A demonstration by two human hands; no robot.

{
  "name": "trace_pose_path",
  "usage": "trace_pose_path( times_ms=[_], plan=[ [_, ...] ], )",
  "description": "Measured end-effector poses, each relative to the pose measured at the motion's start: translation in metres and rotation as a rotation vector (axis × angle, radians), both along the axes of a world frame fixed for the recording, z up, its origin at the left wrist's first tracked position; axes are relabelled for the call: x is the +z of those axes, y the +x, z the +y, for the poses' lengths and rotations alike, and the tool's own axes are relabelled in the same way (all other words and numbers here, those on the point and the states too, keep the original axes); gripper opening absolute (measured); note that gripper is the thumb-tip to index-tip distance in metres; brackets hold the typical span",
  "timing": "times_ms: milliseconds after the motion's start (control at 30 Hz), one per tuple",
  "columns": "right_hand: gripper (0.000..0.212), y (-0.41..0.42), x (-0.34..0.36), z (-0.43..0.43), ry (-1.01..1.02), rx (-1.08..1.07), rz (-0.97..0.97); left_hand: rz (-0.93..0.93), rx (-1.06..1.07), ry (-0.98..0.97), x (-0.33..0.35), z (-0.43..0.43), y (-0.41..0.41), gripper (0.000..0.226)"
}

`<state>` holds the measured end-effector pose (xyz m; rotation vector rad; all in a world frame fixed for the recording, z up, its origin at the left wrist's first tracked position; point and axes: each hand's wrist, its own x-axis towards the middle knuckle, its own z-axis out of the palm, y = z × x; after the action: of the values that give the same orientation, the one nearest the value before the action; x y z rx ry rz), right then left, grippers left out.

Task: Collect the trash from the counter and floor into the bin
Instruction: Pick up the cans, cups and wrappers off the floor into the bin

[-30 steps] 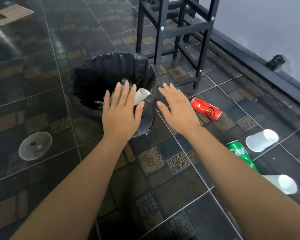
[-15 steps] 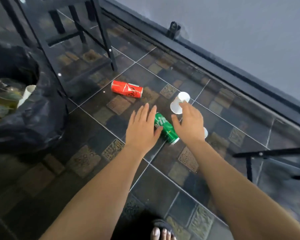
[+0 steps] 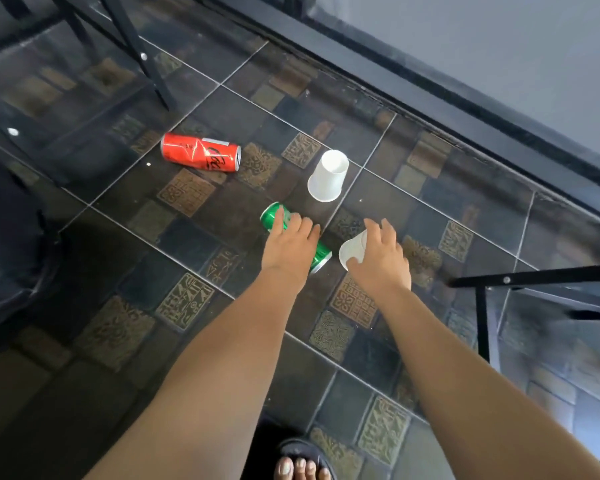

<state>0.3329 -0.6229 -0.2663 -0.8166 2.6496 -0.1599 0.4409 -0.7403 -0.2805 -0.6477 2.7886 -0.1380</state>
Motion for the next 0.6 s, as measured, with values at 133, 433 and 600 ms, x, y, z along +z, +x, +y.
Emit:
trace_pose_path(
  times_ms=[133,433,600],
  plan=[
    [0.067,0.001,-0.002,0.0,-0.068,-0.009,0.0,0.044,0.082,0.05,-0.005,-0.005,0.009,0.055],
    [0.074,0.023,0.035,-0.032,-0.357,0.025,0.071,0.485,0.565,0.253,0.028,-0.04,0.057,0.059],
    [0.067,0.052,0.068,-0.083,-0.544,0.108,0.082,0.776,0.739,0.326,0.074,-0.069,0.088,0.071]
  ],
)
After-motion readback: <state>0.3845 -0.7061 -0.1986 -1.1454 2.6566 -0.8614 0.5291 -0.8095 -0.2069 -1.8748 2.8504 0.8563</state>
